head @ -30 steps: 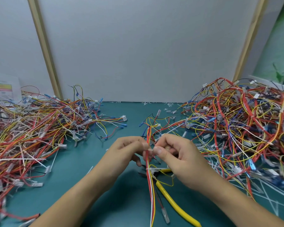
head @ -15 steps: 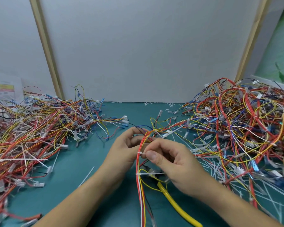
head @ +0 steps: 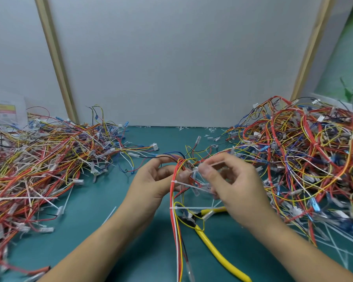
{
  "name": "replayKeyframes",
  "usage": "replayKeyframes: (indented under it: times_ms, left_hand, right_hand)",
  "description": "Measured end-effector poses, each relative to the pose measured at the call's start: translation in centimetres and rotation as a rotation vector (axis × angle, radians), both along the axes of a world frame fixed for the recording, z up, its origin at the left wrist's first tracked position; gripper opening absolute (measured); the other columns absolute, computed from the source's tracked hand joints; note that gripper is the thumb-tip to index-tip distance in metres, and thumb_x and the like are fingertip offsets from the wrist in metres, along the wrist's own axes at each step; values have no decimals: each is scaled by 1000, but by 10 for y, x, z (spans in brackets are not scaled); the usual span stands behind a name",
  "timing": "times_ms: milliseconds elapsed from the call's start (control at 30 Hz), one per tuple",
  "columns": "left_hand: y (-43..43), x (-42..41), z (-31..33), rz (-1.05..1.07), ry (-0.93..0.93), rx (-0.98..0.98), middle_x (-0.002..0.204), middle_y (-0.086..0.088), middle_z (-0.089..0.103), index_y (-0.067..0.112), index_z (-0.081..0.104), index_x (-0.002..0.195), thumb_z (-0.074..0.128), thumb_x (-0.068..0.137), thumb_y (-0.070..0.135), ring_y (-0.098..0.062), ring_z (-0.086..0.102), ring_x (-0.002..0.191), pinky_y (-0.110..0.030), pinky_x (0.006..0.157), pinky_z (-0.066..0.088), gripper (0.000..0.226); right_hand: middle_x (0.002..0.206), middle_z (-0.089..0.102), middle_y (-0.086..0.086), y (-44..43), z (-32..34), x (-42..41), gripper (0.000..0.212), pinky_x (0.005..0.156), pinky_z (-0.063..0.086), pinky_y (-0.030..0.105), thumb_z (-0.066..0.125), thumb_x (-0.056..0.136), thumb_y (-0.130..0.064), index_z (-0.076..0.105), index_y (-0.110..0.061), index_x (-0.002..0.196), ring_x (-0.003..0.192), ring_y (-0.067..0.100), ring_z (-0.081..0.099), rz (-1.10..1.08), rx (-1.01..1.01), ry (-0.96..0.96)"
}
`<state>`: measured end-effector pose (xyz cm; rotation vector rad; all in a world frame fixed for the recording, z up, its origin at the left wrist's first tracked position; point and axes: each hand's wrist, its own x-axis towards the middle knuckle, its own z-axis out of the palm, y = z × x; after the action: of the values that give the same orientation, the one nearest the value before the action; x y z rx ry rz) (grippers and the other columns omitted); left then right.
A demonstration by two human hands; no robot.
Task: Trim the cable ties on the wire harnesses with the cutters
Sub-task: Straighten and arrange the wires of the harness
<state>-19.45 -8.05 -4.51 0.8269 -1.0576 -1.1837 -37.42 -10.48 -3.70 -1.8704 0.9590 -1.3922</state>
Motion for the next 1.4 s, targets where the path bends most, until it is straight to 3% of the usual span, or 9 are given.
replayKeyframes:
  times_ms: [100, 333, 567, 767, 1000, 1100, 1167, 1267, 1400]
  left_hand:
    - [1, -1, 1, -29, -51, -22, 99, -19, 74, 10, 65, 111, 78, 71, 7, -23, 72, 85, -24, 71, 56, 42]
    - [2, -1, 0, -21, -105, -62, 96, -23, 71, 8, 63, 114, 80, 68, 2, -24, 70, 84, -24, 76, 55, 50]
    - [3, -3, 0, 37, -154, -80, 83, -11, 73, 7, 62, 112, 77, 71, 1, -19, 70, 74, -23, 70, 56, 44]
    - [3, -3, -1, 88, -182, -92, 77, -8, 71, 7, 64, 110, 72, 77, -10, -21, 69, 73, -23, 68, 56, 38]
    - [2, -3, 0, 108, -234, -96, 77, -6, 71, 9, 64, 111, 72, 78, -11, -17, 69, 72, -23, 69, 56, 39]
    - [5, 0, 2, 17, -220, -60, 86, -13, 74, 7, 66, 112, 76, 77, -4, -23, 73, 78, -24, 73, 56, 39]
    - [3, 5, 6, 105, -211, -10, 83, -17, 75, 4, 71, 98, 62, 83, -2, -29, 74, 74, -29, 68, 58, 18]
    - [-2, 18, 8, 402, -167, -30, 58, -12, 66, 5, 69, 70, 41, 88, -2, -29, 68, 51, -25, 46, 52, 34]
    - [-3, 32, 8, 670, -102, -121, 49, 1, 46, 12, 63, 68, 41, 77, 17, -15, 44, 41, -23, 41, 32, 24]
  right_hand:
    - [58, 61, -6, -3, -5, 0, 11, 53, 52, 47, 68, 89, -38, 70, -30, 82, 58, 29, 59, 3, -3, 62]
    - [64, 69, -1, -5, -6, -1, 15, 47, 44, 12, 70, 92, -23, 72, -23, 77, 53, 3, 59, 78, 85, 15]
    - [65, 64, 7, -1, -3, -2, 15, 54, 46, 44, 69, 93, -22, 69, -24, 78, 59, 32, 56, 106, 45, 139]
    - [59, 55, 8, 2, -5, 0, 23, 51, 30, 25, 69, 92, -19, 62, -15, 71, 52, 9, 41, 86, 1, 159]
    - [60, 55, 13, 4, -3, 0, 24, 51, 30, 35, 69, 92, -18, 62, -15, 69, 53, 25, 41, 89, -4, 130]
    - [58, 57, 7, 1, -2, -4, 23, 50, 31, 30, 70, 91, -16, 63, -15, 69, 51, 13, 42, 80, -7, 116]
    - [58, 57, 2, -3, 1, -8, 25, 53, 38, 33, 69, 92, -15, 62, -15, 68, 54, 11, 48, 69, 14, 46]
    - [56, 53, -2, -9, 2, -12, 22, 55, 41, 40, 65, 89, -21, 60, -18, 68, 56, 19, 50, 40, 51, -49]
    - [56, 53, -4, -9, 1, -9, 19, 54, 43, 47, 62, 85, -32, 60, -22, 69, 55, 22, 49, 15, 47, -28]
